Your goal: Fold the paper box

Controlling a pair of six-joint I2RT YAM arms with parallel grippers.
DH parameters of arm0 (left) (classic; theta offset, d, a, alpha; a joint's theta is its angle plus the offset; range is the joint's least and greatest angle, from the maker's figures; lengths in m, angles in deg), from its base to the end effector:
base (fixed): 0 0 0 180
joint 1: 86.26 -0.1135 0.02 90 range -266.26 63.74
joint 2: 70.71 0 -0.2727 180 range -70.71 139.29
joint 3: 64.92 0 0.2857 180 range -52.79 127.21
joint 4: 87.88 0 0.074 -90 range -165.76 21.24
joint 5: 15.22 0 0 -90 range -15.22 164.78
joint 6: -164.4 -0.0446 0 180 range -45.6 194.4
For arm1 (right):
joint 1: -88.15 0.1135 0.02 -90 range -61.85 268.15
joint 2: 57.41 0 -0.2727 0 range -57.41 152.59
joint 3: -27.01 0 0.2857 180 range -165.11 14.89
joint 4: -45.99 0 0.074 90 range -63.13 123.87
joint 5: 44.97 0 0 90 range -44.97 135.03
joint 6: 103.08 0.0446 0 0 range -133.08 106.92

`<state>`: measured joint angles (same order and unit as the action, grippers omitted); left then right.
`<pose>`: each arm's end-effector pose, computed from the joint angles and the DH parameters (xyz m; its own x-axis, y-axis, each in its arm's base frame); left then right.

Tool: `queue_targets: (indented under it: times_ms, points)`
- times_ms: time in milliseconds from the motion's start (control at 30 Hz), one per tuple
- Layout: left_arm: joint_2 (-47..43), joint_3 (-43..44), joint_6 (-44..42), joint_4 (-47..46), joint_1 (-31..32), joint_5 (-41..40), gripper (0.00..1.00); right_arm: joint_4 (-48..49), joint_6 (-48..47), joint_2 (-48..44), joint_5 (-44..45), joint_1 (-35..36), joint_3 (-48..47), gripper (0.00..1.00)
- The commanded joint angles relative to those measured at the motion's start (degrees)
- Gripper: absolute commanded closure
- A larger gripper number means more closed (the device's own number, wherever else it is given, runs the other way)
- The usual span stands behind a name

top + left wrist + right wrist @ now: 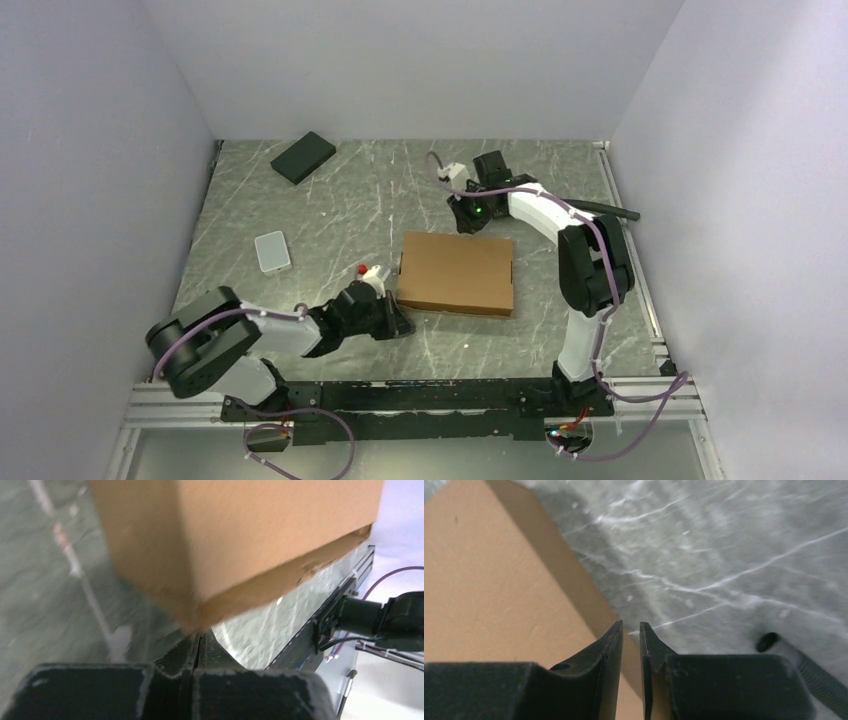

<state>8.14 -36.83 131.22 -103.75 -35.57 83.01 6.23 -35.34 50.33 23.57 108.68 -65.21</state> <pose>0.1502 -0.1935 0.0922 -0.9015 -0.2065 -0.3804 0.1565 0.6638 -0.7313 0.4102 0.1710 0.2018 -0.5148 -0.5692 -0.6410 -0.7742 0.6298 0.0625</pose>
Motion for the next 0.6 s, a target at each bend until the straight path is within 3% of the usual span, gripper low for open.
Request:
queue_targets:
  times_ms: [0,300,567]
  points:
    - [5.8,6.0,3.0,-8.9,0.2,0.3,1.00,-4.7,-6.2,-1.1,-0.3,4.6,1.5,0.78]
    - [3.9,13.4,6.7,4.7,-5.2,-12.2,1.00,-4.4,-7.9,-5.3,-4.5,9.4,10.2,0.79]
    - [2.8,12.7,1.2,3.2,-7.6,-3.9,0.96,0.2,-0.3,-8.3,-4.4,2.9,11.5,0.66]
